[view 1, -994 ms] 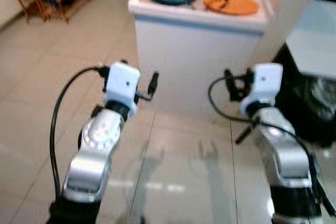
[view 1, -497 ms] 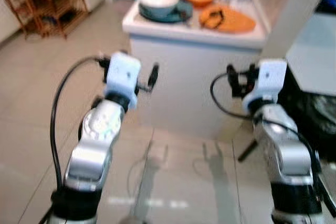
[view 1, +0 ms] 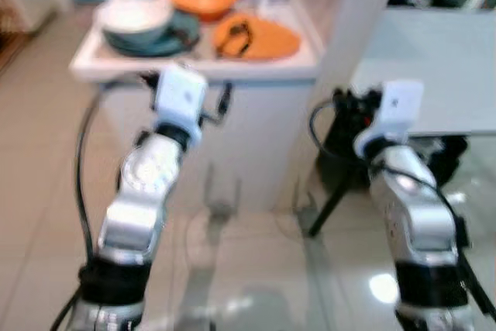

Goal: Setting the table

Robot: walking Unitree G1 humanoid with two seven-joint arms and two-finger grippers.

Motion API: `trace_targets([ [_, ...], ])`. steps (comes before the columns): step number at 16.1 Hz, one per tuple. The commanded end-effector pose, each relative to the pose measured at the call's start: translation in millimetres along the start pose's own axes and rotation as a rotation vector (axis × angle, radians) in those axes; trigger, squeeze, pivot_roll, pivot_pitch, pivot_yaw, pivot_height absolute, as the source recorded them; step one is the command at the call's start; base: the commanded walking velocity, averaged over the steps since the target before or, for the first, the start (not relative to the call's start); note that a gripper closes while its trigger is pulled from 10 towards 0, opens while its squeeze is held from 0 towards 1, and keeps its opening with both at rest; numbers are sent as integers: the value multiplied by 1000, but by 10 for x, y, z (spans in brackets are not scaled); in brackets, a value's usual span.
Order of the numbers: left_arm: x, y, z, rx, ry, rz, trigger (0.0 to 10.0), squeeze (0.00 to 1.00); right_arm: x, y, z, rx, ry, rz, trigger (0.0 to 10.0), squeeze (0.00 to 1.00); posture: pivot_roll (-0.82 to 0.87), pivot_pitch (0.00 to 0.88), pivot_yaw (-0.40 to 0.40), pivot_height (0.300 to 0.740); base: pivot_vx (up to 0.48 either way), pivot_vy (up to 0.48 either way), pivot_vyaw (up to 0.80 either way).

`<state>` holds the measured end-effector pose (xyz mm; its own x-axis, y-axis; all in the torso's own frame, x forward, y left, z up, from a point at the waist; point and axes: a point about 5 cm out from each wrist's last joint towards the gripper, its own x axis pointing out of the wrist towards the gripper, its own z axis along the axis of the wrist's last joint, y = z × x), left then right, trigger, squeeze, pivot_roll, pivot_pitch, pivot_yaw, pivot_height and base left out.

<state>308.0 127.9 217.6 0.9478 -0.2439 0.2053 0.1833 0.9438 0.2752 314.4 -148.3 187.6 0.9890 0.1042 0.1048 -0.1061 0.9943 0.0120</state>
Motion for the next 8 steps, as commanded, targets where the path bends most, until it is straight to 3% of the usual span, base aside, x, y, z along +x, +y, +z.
trace_targets([
  [1,13,33,-29,4,12,2,10000,0,22,31,-22,0,7,13,10000,0,102,29,-47,740,458,0,0],
  [5,61,111,-48,8,14,23,10000,0,40,50,19,27,-12,10,10000,0,88,37,-40,740,459,0,0],
  [7,72,157,-70,10,20,45,10000,0,-10,95,-13,76,-21,74,10000,0,90,42,-38,740,461,0,0],
  [8,59,164,-77,7,24,48,10000,0,-36,84,-25,125,-22,75,10000,1000,95,44,-37,740,461,0,0],
])
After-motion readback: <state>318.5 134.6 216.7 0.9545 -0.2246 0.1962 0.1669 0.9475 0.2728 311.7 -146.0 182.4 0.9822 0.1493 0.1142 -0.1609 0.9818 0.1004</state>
